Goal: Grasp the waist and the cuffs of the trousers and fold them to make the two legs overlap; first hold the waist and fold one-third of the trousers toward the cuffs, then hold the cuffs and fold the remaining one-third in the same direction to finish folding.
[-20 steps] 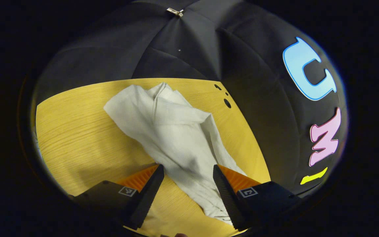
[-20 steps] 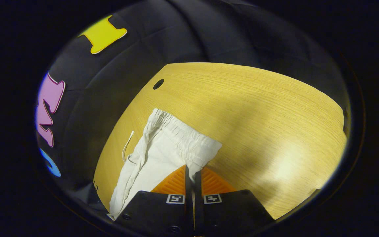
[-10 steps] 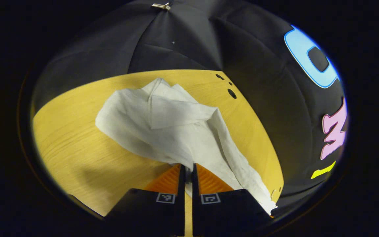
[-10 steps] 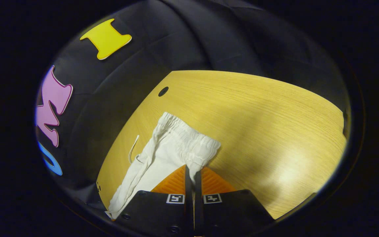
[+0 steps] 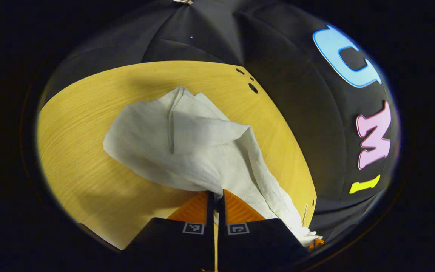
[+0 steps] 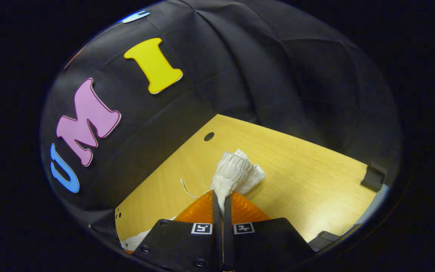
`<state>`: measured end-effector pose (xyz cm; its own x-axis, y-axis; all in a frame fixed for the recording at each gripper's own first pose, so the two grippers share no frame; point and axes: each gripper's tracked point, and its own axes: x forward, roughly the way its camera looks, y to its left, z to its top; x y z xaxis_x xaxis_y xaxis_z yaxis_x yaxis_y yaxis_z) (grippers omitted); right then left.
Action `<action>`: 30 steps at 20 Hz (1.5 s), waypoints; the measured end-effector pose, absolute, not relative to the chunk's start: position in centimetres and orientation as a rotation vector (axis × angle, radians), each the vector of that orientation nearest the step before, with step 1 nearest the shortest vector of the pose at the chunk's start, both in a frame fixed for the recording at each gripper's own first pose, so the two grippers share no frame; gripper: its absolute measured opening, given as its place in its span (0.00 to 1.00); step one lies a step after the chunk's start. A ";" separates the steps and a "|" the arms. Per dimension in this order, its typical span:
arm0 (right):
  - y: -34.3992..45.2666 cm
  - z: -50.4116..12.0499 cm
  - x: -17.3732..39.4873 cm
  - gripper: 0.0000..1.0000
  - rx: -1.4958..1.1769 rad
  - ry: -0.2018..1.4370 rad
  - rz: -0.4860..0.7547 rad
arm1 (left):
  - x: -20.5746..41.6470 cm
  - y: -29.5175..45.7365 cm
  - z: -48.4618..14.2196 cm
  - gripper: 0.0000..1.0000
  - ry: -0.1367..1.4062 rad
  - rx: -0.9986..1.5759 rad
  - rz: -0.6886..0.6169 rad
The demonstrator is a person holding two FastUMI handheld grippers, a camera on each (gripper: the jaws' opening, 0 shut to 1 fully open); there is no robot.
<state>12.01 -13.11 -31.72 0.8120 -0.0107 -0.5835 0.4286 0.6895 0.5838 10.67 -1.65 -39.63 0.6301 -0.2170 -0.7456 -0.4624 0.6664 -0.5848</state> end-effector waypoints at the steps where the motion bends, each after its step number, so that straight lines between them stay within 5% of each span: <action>1: -12.6 -30.3 12.1 0.06 0.760 0.566 -0.242 | 10.9 -1.4 -39.5 0.08 0.910 -0.853 0.154; 13: 7.2 -17.7 12.6 0.06 0.526 0.463 0.159 | 13.2 -0.6 -38.7 0.05 0.920 -0.831 0.083; 21: 20.8 -23.0 11.7 0.06 0.416 0.616 0.328 | 12.7 -0.7 -38.7 0.08 0.929 -0.833 0.054; 30: 27.1 -29.2 7.6 0.06 0.253 0.788 0.435 | 13.1 -0.8 -38.7 0.08 0.933 -0.817 0.026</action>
<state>7.62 27.08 -29.17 0.6237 0.4675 -0.6265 -0.2820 0.8821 0.3774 13.13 -0.85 -38.65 0.6175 -0.3146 -0.7209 -0.3544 0.7069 -0.6121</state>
